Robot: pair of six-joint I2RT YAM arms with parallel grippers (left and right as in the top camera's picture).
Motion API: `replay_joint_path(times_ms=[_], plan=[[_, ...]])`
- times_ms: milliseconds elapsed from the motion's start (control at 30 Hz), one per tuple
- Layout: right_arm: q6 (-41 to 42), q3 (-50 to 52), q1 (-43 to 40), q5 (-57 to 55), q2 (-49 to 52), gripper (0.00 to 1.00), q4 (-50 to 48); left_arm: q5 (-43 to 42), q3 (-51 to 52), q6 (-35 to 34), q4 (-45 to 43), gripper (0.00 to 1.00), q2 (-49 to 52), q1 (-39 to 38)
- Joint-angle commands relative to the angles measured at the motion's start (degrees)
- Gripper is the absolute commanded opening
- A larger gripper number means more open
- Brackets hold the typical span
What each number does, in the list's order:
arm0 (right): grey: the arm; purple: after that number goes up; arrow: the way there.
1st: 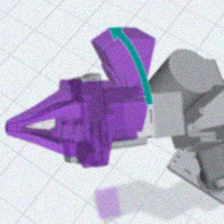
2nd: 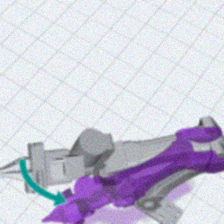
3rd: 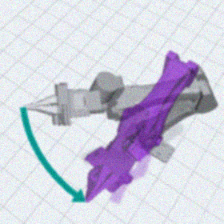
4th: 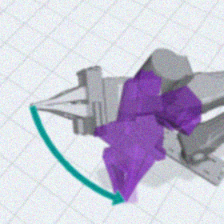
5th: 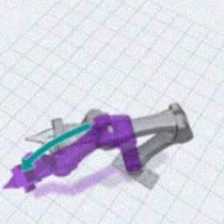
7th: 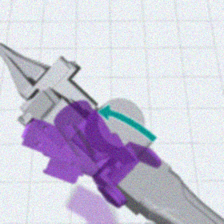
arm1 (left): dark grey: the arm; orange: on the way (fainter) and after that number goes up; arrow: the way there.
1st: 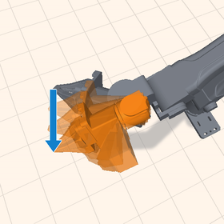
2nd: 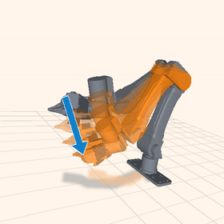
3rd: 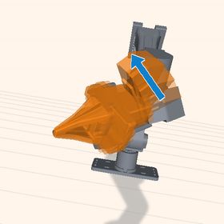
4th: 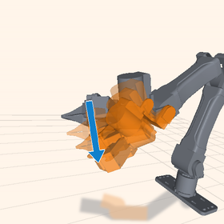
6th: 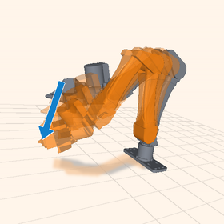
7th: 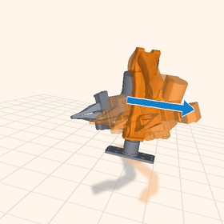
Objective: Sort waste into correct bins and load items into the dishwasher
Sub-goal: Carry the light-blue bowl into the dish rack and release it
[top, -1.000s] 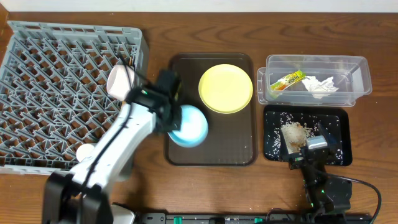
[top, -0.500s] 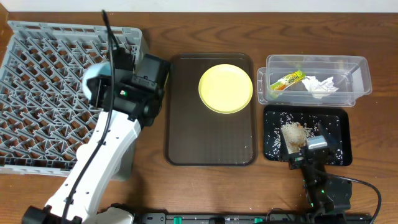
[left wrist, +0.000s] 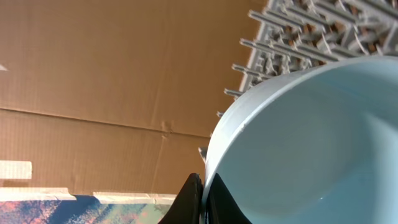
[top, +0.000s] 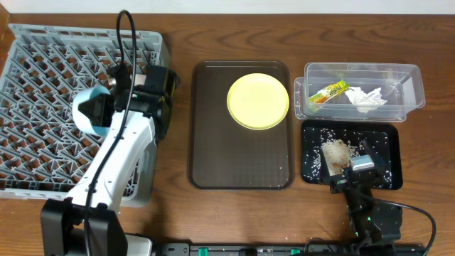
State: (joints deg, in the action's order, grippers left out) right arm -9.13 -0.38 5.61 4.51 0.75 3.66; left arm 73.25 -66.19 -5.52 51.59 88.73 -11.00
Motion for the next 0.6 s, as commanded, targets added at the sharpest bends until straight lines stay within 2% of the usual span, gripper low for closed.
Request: replay_joint_path(times_ms=[0,167,333,567], plan=[[-0.37,0.07,-0.35,0.07,0.07,0.99,0.22,-0.55,4.66,-0.07,-1.22,0.06,1.11,0.44],[-0.37,0.07,-0.35,0.07,0.07,0.99,0.22,-1.16,7.67,-0.07,-4.55,0.06,1.20,0.44],[-0.37,0.07,-0.35,0.07,0.07,0.99,0.22,-8.13,8.02,-0.09,-4.59,0.06,1.66,0.44],[-0.37,0.07,-0.35,0.07,0.07,0.99,0.22,-8.04,8.02,-0.11,-3.37,0.07,1.81,-2.34]])
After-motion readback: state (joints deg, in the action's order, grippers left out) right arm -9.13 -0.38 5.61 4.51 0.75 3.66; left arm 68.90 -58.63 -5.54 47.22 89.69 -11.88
